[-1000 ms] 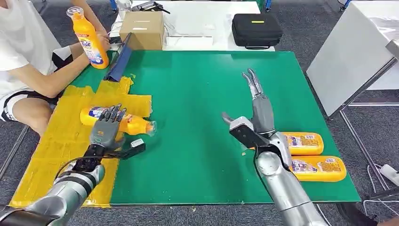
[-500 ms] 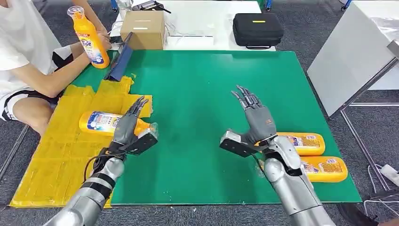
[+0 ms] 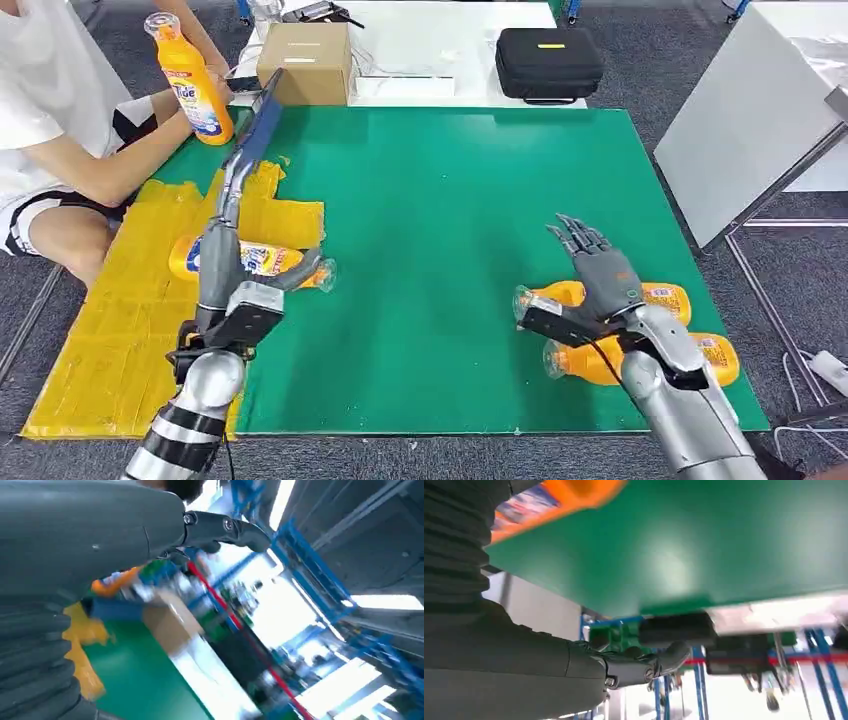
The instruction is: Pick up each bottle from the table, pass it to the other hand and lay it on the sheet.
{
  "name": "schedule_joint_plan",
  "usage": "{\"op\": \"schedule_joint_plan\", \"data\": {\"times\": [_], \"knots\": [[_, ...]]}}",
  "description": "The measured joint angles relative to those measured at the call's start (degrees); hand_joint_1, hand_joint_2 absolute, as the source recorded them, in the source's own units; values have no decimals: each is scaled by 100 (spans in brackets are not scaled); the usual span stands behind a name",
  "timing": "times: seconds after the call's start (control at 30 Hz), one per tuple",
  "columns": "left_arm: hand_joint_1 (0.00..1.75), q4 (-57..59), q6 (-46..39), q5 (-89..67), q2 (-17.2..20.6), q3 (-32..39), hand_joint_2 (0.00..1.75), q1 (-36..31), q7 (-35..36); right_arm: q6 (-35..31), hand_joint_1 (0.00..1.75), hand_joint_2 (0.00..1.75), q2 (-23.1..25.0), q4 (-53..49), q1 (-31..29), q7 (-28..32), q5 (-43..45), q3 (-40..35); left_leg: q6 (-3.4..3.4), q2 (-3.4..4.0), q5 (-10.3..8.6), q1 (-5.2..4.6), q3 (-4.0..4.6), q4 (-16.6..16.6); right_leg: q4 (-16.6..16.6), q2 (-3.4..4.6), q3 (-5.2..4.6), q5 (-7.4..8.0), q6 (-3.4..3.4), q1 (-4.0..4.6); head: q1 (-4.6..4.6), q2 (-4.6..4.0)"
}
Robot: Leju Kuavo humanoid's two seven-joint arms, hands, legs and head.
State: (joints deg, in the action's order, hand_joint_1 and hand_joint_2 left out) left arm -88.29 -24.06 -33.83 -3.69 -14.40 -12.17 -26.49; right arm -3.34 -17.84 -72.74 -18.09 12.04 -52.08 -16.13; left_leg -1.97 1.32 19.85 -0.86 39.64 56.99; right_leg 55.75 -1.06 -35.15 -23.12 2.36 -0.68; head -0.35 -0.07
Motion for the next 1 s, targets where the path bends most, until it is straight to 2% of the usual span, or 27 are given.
{"op": "schedule_joint_plan", "data": {"times": [0.13,0.47,0.73,1.0], "knots": [[0,-227,179,133,0,9,175,138,-127,327,0,175,-568,0,109,142,184,136,-3,-23,1,-6,9,0,0,-12,2,-1,4,-7,2,2],[0,-286,369,321,-28,-4,175,146,-336,778,0,175,-1195,131,107,197,463,293,-11,-19,-2,-9,6,1,-1,-13,0,3,9,-9,-2,0],[0,-251,559,491,-94,-22,175,3,-339,784,0,175,-1289,599,-49,74,271,336,-12,-19,-1,-9,7,0,-1,-13,1,3,9,-9,-2,0],[0,-185,589,506,-153,-107,175,-90,-356,716,0,175,-1108,1196,-333,59,98,245,-12,-19,-3,-9,6,1,0,-13,2,3,10,-9,-2,2]]}}
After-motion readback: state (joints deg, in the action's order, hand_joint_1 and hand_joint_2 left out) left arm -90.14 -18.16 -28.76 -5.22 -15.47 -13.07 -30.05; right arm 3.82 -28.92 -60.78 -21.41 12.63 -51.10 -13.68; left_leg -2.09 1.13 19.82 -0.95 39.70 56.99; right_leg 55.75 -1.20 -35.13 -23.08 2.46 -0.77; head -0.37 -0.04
